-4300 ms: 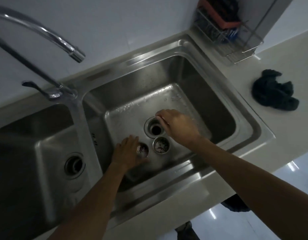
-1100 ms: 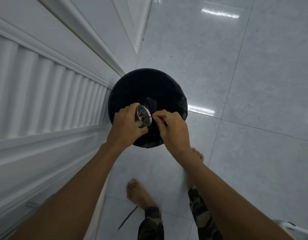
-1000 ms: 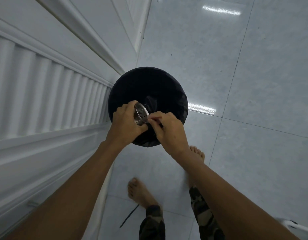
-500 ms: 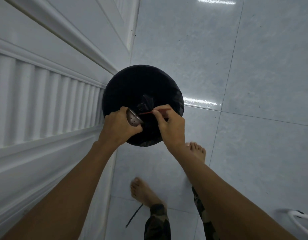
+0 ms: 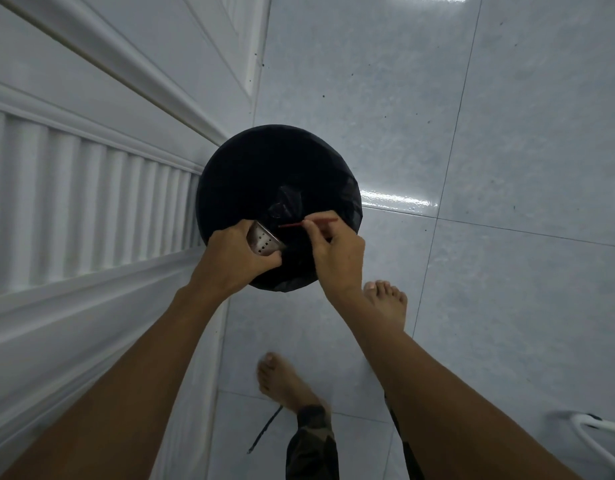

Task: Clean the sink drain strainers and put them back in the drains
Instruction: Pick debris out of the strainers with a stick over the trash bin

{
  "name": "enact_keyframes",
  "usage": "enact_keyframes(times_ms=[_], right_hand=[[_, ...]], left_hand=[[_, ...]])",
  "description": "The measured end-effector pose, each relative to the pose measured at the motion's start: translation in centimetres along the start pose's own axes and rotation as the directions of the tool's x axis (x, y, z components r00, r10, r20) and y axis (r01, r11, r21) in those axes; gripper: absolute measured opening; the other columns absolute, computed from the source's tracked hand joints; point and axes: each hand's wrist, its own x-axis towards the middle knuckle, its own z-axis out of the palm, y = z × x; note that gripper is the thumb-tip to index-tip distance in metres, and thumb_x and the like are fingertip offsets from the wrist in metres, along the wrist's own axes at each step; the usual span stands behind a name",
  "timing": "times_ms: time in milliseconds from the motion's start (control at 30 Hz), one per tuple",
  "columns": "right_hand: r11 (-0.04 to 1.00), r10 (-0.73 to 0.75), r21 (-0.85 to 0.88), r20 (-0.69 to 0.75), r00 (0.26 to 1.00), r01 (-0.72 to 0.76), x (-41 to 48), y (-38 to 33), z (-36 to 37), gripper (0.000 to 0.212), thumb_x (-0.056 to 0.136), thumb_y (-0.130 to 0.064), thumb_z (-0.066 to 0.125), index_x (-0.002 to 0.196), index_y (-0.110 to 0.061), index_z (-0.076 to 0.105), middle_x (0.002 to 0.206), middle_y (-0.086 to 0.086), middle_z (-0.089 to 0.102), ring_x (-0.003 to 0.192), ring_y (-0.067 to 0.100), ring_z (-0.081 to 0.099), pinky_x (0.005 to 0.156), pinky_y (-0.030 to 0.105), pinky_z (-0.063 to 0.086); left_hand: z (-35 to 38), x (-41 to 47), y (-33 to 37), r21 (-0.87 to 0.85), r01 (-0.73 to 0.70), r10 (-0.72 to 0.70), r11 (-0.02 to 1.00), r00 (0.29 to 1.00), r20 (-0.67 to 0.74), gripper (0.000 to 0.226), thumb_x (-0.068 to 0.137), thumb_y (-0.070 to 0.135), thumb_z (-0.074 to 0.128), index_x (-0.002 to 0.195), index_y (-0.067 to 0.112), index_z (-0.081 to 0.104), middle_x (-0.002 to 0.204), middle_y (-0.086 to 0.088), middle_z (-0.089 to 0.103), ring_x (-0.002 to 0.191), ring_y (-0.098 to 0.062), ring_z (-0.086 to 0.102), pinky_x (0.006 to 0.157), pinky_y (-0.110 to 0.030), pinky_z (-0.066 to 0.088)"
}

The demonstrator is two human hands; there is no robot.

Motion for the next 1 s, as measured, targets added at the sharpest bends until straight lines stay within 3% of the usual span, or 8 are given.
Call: enact_keyframes(times_ms=[133,300,400,467,600,767,900,1000], right_hand=[[0.998,-0.056,0.033,0.229,0.972,0.049,0.1,-0.4,0.2,0.01,0.096,-0.022,0.069,0.103,-0.017,0.075,0.095,-0.009,0.076,0.088,-0.001,0.07,0.084,0.012,0.054],[0.997,-0.067,-0.032,-0.007,0.998,0.067,0.7,-0.2,-0.3,0.011,0.097,-0.022,0.068,0.105,-0.016,0.074,0.094,-0.008,0.075,0.087,0.002,0.07,0.082,0.009,0.053],[0.994,-0.112,0.012,0.144,0.983,0.111,0.7,-0.4,0.0,0.011,0.096,-0.025,0.069,0.103,-0.018,0.075,0.092,-0.011,0.075,0.087,-0.004,0.069,0.081,0.006,0.052],[0.99,-0.112,-0.056,0.219,0.969,0.128,0.5,-0.4,0.5,0.012,0.097,-0.026,0.068,0.104,-0.019,0.074,0.094,-0.008,0.075,0.085,-0.001,0.069,0.082,0.01,0.054],[0.975,-0.153,-0.164,0.009,0.988,0.152,1.4,-0.6,-0.2,0.012,0.099,-0.027,0.065,0.106,-0.02,0.072,0.093,-0.006,0.073,0.086,0.007,0.067,0.081,0.024,0.059],[0.941,-0.222,-0.195,0.26,0.94,0.276,0.5,-1.1,0.2,0.013,0.099,-0.028,0.064,0.106,-0.021,0.073,0.092,-0.004,0.073,0.086,0.01,0.067,0.081,0.03,0.059],[0.949,-0.204,-0.242,0.026,0.979,0.204,1.0,-0.7,-0.6,0.012,0.1,-0.029,0.063,0.107,-0.023,0.071,0.093,-0.007,0.072,0.086,0.006,0.061,0.079,0.022,0.056],[0.94,-0.236,-0.204,0.19,0.953,0.274,0.9,-0.6,-0.5,0.012,0.099,-0.029,0.065,0.106,-0.023,0.072,0.093,-0.006,0.073,0.085,0.007,0.065,0.08,0.026,0.059]], left_hand=[[0.0,0.1,-0.3,-0.034,0.011,-0.011,0.999,1.0,-0.012,0.046,0.074,0.05,0.085,0.106,0.026,0.063,0.086,0.02,0.062,0.076,0.002,0.06,0.057,-0.005,0.04],[-0.2,0.4,-0.8,-0.059,0.016,-0.014,0.998,0.999,0.039,0.051,0.072,0.049,0.088,0.11,0.023,0.067,0.102,0.004,0.065,0.088,-0.006,0.062,0.068,-0.013,0.044],[-0.7,0.6,-1.1,-0.066,0.0,0.002,0.998,0.999,0.034,0.056,0.074,0.046,0.088,0.119,0.021,0.067,0.11,0.001,0.067,0.098,-0.016,0.066,0.08,-0.025,0.056],[-0.7,0.4,-1.0,-0.084,-0.039,0.042,0.996,0.999,0.034,0.059,0.074,0.045,0.089,0.123,0.021,0.066,0.113,0.001,0.068,0.103,-0.017,0.066,0.088,-0.033,0.059],[-0.6,0.5,-0.8,-0.109,-0.04,0.039,0.993,0.999,-0.008,0.067,0.073,0.037,0.091,0.131,0.019,0.063,0.12,-0.002,0.066,0.109,-0.019,0.064,0.092,-0.033,0.056],[-0.4,0.5,-0.9,-0.105,-0.066,0.062,0.992,0.997,-0.041,0.066,0.072,0.039,0.091,0.13,0.022,0.063,0.12,-0.001,0.065,0.108,-0.019,0.065,0.096,-0.037,0.055],[-0.4,0.3,-0.8,-0.102,-0.056,0.049,0.993,0.996,-0.071,0.066,0.072,0.037,0.091,0.13,0.021,0.065,0.12,-0.001,0.067,0.109,-0.019,0.065,0.099,-0.045,0.057],[-0.6,0.3,-1.0,-0.114,-0.066,0.059,0.991,0.996,-0.067,0.066,0.072,0.034,0.092,0.131,0.018,0.065,0.12,-0.001,0.068,0.111,-0.019,0.064,0.1,-0.046,0.055]])
